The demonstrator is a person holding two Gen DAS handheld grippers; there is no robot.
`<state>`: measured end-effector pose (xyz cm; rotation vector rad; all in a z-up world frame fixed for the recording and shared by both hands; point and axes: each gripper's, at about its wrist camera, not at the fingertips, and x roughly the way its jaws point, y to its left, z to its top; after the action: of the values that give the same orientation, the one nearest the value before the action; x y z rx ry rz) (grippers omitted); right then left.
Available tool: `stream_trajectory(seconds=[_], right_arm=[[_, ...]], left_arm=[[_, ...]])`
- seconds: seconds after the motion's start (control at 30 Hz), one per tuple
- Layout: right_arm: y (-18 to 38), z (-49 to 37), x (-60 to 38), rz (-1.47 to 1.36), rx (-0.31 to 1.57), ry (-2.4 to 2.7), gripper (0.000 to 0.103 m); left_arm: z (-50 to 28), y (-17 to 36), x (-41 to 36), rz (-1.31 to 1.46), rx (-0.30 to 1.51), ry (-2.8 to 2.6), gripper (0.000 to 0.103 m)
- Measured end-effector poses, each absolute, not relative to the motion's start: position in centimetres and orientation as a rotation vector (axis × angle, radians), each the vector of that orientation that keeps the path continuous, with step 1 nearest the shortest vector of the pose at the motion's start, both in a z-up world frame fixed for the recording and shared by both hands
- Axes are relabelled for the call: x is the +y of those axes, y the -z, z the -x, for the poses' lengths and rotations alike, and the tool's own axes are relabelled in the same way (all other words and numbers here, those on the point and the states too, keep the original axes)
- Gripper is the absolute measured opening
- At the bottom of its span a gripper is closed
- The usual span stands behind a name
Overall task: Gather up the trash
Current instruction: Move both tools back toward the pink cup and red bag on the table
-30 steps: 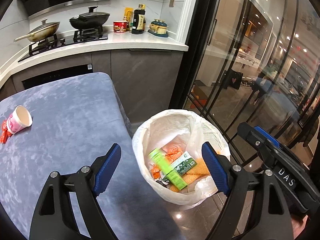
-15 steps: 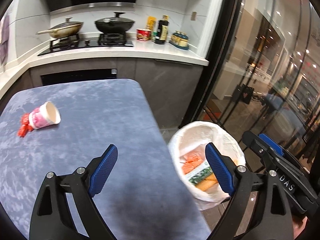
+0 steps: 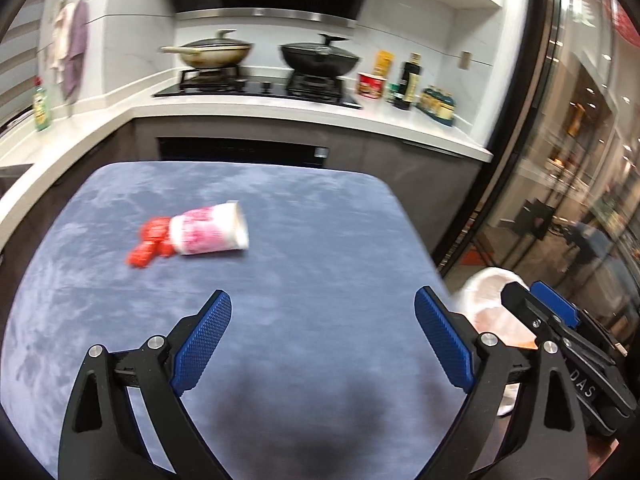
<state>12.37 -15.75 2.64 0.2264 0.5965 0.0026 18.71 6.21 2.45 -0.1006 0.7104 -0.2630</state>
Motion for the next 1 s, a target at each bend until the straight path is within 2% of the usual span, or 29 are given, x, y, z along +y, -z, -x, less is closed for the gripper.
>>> stream_trajectory(seconds=[0.5, 0.7, 1.0], right_arm=[[0.9, -20.2, -2.2, -0.158, 0.691, -0.176, 0.067], [2.8, -23.7, 2.0, -0.126, 0.719, -0.203, 0.076], [5.3, -28.8, 6.2, -0.098, 0.752, -0.203, 0.080]], left_arm=[[-23.4, 0.5, 19.1, 0.138, 0.754, 0.084, 0.090], [-25.7, 1.9, 22.4, 0.160, 0.773, 0.056, 0.090], [-29.3, 4.0, 25.2, 0.188, 0.803, 0.045, 0.090]])
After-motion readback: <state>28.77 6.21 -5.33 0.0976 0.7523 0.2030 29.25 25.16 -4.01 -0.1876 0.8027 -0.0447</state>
